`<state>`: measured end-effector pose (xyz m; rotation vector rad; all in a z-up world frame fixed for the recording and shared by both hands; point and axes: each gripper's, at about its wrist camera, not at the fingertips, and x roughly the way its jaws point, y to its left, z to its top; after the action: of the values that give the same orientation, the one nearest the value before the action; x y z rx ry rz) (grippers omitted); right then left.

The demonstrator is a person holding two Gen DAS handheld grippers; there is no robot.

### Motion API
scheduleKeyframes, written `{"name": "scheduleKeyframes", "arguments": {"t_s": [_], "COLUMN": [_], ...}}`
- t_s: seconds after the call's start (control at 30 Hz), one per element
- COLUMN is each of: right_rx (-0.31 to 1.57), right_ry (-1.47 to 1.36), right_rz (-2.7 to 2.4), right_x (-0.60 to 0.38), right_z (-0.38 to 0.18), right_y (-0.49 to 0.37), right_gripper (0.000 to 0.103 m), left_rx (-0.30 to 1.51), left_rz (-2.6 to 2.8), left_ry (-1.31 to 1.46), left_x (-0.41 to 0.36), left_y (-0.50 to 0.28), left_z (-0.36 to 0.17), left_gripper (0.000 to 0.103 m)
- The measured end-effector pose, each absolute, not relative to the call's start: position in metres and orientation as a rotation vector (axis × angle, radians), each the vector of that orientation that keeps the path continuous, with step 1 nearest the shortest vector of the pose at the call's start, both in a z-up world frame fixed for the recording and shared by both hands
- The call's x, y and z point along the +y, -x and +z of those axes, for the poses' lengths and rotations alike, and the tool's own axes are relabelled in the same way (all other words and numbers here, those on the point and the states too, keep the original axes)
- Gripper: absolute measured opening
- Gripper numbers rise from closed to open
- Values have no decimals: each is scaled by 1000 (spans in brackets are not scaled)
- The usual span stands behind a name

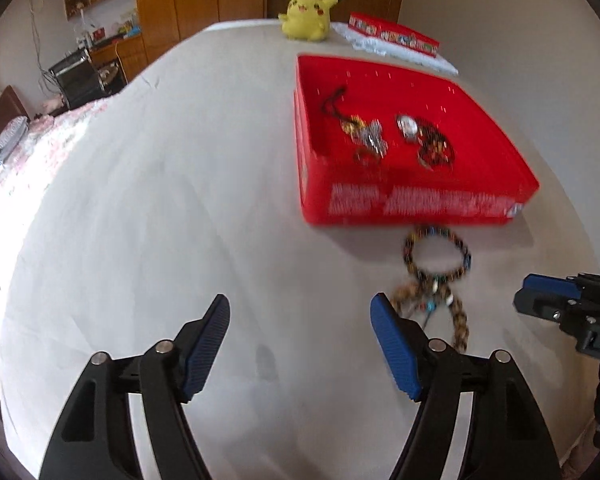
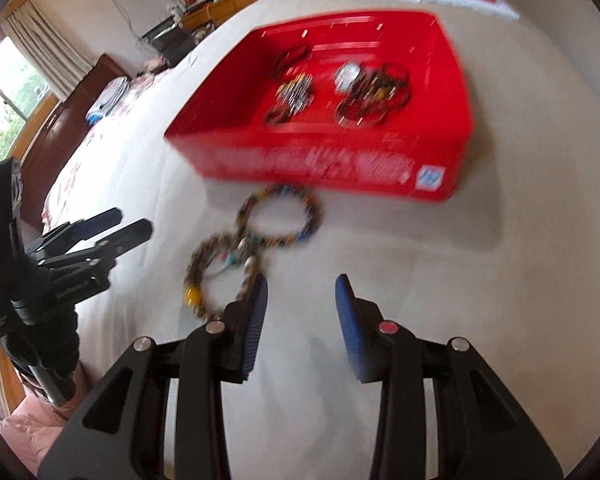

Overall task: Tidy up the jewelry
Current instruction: 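Grasp the brown wooden bead bracelet with the left tool while the right tool grasps the multicolored bead bracelet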

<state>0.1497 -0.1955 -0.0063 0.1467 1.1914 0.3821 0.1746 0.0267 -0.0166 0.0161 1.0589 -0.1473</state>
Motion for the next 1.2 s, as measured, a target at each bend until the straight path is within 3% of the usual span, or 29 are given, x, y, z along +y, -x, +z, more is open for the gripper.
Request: {"name": "scheduleKeyframes", "arguments": {"t_s": [0.67, 0.83, 0.93, 1.0, 1.2], "right_rx": [1176, 1177, 1180, 1181, 1184], "right_ry": [-203, -202, -201, -200, -172], "right_rz": [397, 387, 390, 389, 394], "right_x": [-194, -195, -193, -191, -181], "right_z": [-13, -11, -10, -9, -5], "right_y": [-145, -149, -151, -154, -167], "right_gripper": [35, 35, 35, 35, 35], "left_rx": [1178, 1204, 1211, 1215, 1212], "left_rz": [-220, -252, -254, -267, -271], "left_ry": [-71, -52, -50, -33, 50], "left_x": [-19, -19, -18, -16, 2], "left_y": [-174, -175, -176, -175, -182], "left_z": [-46, -48, -49, -49, -48], "left_gripper": [72, 55, 37, 10, 10]}}
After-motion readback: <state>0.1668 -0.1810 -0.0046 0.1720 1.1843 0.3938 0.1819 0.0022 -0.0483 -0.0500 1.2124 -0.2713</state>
